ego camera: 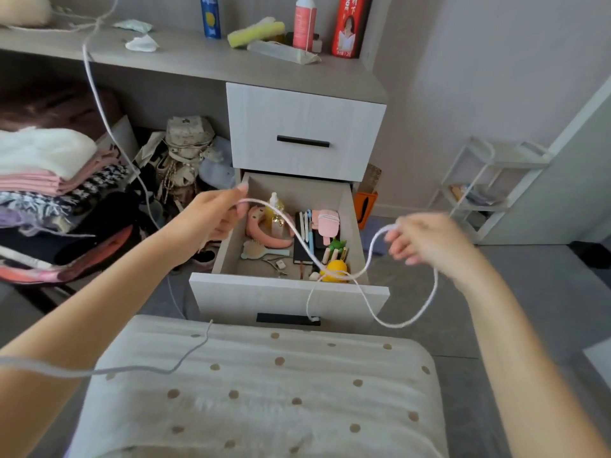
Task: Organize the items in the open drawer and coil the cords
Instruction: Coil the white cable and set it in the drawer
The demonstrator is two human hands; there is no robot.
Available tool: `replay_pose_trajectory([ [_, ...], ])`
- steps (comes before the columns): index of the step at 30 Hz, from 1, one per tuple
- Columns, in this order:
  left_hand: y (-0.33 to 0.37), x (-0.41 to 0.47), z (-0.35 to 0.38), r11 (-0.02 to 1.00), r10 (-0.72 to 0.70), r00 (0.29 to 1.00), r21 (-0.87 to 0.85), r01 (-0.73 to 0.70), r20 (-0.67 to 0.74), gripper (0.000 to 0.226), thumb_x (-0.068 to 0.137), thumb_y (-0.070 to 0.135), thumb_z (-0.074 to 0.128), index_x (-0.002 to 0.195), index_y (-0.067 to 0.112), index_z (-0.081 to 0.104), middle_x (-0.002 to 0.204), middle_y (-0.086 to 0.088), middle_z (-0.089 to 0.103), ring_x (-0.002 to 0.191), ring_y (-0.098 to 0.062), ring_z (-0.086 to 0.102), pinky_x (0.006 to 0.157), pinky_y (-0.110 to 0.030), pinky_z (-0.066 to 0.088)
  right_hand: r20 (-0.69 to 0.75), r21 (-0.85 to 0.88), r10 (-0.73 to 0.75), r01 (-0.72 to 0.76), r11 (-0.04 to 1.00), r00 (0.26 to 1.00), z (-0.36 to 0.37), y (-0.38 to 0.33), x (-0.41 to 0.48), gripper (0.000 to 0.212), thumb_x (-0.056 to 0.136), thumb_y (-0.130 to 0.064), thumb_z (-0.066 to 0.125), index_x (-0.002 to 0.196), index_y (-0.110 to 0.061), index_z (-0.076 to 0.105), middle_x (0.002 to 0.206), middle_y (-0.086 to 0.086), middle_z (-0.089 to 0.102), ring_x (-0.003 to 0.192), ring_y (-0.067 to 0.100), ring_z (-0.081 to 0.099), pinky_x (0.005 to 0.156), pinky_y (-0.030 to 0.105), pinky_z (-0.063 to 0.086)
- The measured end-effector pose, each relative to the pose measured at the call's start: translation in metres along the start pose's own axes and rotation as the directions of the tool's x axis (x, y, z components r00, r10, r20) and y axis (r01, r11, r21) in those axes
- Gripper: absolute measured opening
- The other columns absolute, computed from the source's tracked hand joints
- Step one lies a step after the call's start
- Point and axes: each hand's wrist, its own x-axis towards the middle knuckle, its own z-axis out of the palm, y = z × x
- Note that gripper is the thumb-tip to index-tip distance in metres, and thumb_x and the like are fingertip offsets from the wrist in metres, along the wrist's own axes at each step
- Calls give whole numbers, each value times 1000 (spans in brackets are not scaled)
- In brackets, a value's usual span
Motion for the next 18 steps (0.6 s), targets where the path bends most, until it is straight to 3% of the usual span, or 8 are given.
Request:
replay_pose_trajectory([
  [2, 15, -1, 12, 991, 40, 999, -127, -40, 2, 41, 101, 27, 35, 64, 13, 47, 46, 10, 32, 40, -5, 25, 43, -17, 18, 283, -304, 56, 35, 952, 957, 12, -4, -7, 28, 97, -32, 46, 95, -14, 67, 97, 10, 69, 90, 25, 67, 81, 40, 56],
  [5, 37, -7, 30, 967, 150, 986, -216, -132, 70, 33, 101, 20, 34, 70, 17, 48, 47, 12, 41, 40, -1, 35, 41, -11, 27, 437, -293, 9, 133, 947, 899, 27, -23, -17, 33, 93, -48, 46, 111, -26, 63, 116, 3, 64, 104, 20, 63, 92, 39, 51],
  [8, 52, -13, 43, 956, 245, 950, -212, -203, 193, 34, 100, 21, 37, 69, 14, 49, 55, 9, 30, 50, -8, 24, 47, -19, 19, 375, -71, -235, 280, 957, 897, 36, -41, -22, 38, 91, -54, 42, 122, -36, 55, 114, -19, 59, 102, -3, 56, 90, 20, 45],
  [10, 58, -14, 49, 960, 247, 948, -185, -211, 199, 34, 101, 20, 37, 69, 13, 49, 55, 8, 28, 51, -9, 22, 49, -23, 16, 198, 145, -358, 334, 931, 913, 38, -53, -21, 32, 97, -44, 37, 117, -33, 59, 105, -10, 64, 86, -2, 57, 81, 19, 46],
  [12, 61, -13, 52, 962, 254, 953, -147, -231, 167, 34, 100, 19, 37, 69, 12, 48, 53, 8, 29, 50, -8, 23, 48, -20, 18, 19, 358, -367, 336, 871, 930, 34, -63, -18, 35, 102, -30, 31, 102, -26, 66, 96, 4, 66, 64, 12, 54, 60, 23, 48],
  [13, 61, -12, 52, 960, 261, 953, -148, -238, 156, 33, 100, 19, 37, 69, 12, 48, 53, 8, 29, 50, -8, 23, 48, -19, 20, -7, 446, -350, 317, 837, 937, 30, -66, -15, 37, 102, -30, 30, 97, -25, 67, 92, 5, 66, 55, 12, 49, 47, 20, 42],
  [16, 57, -9, 53, 938, 264, 947, -275, -209, 182, 31, 100, 19, 37, 73, 10, 50, 57, 4, 31, 53, -10, 27, 51, -18, 27, 109, 437, -369, 289, 852, 923, 24, -73, -15, 30, 94, -43, 45, 89, -24, 67, 71, -7, 63, 46, 4, 40, 40, 14, 29],
  [18, 52, -10, 58, 911, 264, 938, -378, -166, 224, 29, 100, 21, 37, 78, 8, 49, 64, -1, 37, 60, -12, 36, 59, -20, 36, 120, 379, -412, 342, 860, 903, 28, -74, -16, 20, 91, -34, 55, 80, -22, 66, 52, -11, 52, 43, 3, 36, 39, 14, 29],
])
